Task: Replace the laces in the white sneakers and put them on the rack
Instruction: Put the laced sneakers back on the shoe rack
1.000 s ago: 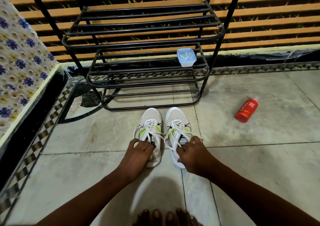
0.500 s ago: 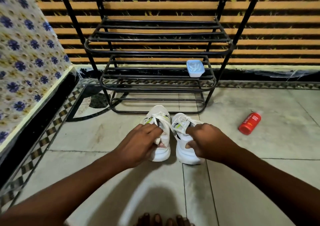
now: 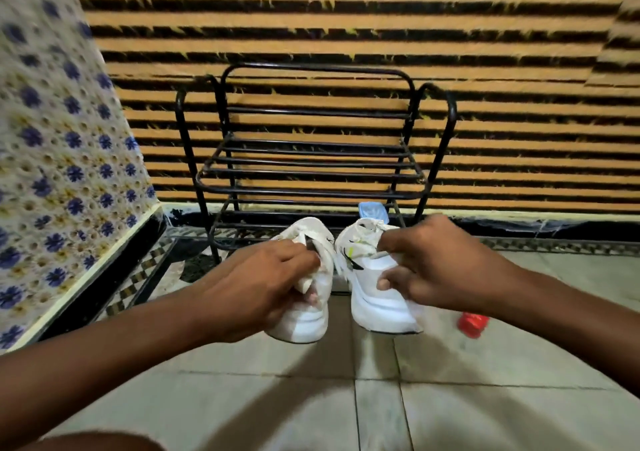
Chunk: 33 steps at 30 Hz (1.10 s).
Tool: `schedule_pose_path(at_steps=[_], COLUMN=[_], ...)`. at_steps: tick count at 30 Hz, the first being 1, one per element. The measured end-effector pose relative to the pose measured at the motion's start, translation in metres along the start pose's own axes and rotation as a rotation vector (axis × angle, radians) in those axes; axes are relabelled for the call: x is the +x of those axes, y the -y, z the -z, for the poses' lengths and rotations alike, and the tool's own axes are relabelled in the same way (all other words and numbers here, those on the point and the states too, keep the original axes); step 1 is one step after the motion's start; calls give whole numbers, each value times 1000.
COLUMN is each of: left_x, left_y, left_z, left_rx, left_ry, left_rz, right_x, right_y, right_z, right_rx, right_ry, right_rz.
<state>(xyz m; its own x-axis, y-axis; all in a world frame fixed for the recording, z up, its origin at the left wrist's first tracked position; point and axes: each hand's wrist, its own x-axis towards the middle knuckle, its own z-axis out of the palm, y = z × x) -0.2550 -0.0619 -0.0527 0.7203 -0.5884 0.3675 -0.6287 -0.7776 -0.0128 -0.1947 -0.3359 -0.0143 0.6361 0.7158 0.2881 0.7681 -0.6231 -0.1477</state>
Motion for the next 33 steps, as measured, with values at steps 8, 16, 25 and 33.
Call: schedule_pose_path(at_steps=[8,16,25,33], left_x=[23,72,125,156], left_y=[-7,39,136,191], left_z=[55,48,-2,-33], left_rx=[50,19,44,61], left_ry=[-150,-253,-181,-137], left_rz=[56,184,307,317], right_x=[10,64,151,202], right_y=[14,-7,-64,-106], right_z=[59,44,5,-18], right_rx=[-46,-183,-296,-347], right_ry=[-155,-206,-148,-123], right_rz=[31,17,-30,-68])
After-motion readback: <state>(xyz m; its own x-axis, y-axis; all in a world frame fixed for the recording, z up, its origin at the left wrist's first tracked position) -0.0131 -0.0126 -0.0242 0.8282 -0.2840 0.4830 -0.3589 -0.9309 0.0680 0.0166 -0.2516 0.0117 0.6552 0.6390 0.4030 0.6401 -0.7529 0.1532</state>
